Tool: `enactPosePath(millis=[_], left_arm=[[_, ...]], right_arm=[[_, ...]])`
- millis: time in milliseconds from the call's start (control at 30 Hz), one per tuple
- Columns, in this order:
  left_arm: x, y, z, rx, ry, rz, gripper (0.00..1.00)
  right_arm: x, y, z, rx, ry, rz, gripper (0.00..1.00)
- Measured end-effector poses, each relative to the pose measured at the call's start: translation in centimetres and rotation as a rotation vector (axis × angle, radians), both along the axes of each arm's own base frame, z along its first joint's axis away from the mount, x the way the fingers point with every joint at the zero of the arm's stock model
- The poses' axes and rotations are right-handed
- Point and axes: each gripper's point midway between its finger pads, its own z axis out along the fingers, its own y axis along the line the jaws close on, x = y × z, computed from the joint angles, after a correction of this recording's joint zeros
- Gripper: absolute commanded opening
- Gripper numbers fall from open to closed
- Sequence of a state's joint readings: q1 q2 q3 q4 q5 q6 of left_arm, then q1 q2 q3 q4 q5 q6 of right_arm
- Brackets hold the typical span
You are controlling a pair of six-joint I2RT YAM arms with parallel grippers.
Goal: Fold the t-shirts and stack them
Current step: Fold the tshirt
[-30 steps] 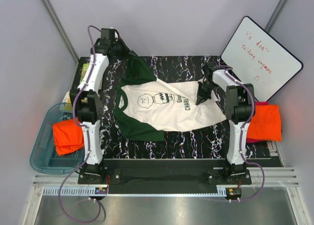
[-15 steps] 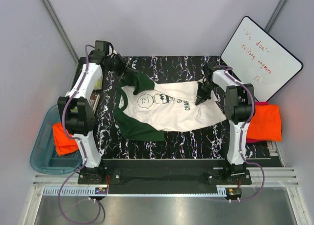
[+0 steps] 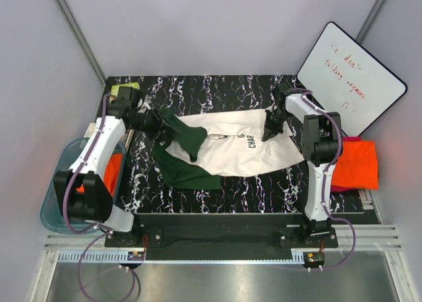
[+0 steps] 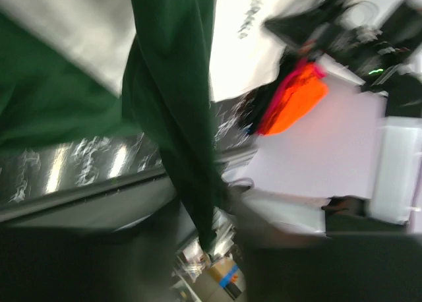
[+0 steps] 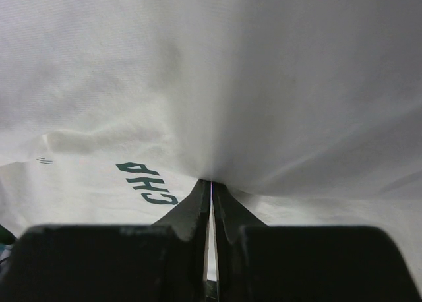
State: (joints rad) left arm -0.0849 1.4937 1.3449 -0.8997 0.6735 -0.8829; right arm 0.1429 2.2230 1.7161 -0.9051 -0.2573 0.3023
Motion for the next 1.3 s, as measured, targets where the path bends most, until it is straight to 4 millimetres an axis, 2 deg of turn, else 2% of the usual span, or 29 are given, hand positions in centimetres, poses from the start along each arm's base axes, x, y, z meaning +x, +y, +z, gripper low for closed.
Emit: enactPosePath(millis=[133,200,267,333,400,467,533,633,733,800,900,1067,1167,1267,1300], left_arm=[[-4.4,0.8,-2.9,0.066,0.170,-0.012,0.99],[-5.1,1.5,-3.3,0.122,0.188,-0.020,0.99],[-5.0,2.1,-2.6,0.183,0.158,-0.025,0.99],[-3.9,2.6,-1.3,0.242,0.077,-0.033,0.99],[-2.4,3.0,0.1,0.293,-0.017,-0.042,0.94],[-0.9,3.4,0.2,0.346,-0.064,-0.054,0.91],[0.7,3.7,-1.3,0.401,-0.059,-0.072,0.85],[3.3,4.4,-6.7,0.496,0.026,-0.113,0.75],[4.4,5.3,-12.4,0.572,0.141,-0.156,0.74],[4.9,5.9,-14.9,0.613,0.194,-0.176,0.74],[6.8,6.3,-16.1,0.655,0.189,-0.175,0.74],[11.0,6.7,-15.2,0.703,0.090,-0.138,0.74],[11.8,6.9,-15.0,0.718,0.069,-0.130,0.72],[12.2,7.4,-15.8,0.749,0.073,-0.135,0.41],[12.4,7.5,-16.1,0.758,0.076,-0.138,0.18]], right_arm=[[0.0,0.1,0.0,0.006,0.000,0.001,0.10],[0.0,0.1,0.0,0.007,0.000,0.001,0.09],[0.0,0.1,0.0,0.007,-0.001,0.001,0.10],[0.1,0.1,0.0,0.007,-0.001,0.001,0.10],[0.1,0.1,0.0,0.007,-0.003,0.001,0.10],[0.4,0.2,0.2,0.008,-0.011,0.001,0.10],[0.7,0.2,0.5,0.009,-0.021,0.001,0.10],[1.3,0.3,1.0,0.011,-0.041,0.001,0.09],[1.7,0.2,1.3,0.007,-0.057,-0.001,0.10],[1.9,0.2,1.5,0.006,-0.062,-0.001,0.09],[2.0,0.2,1.5,0.005,-0.064,-0.002,0.10],[1.9,0.2,1.5,0.004,-0.062,-0.002,0.10],[1.9,0.2,1.6,0.004,-0.062,-0.002,0.10],[1.9,0.2,1.6,0.004,-0.064,-0.002,0.10],[1.9,0.2,1.6,0.004,-0.064,-0.002,0.10]])
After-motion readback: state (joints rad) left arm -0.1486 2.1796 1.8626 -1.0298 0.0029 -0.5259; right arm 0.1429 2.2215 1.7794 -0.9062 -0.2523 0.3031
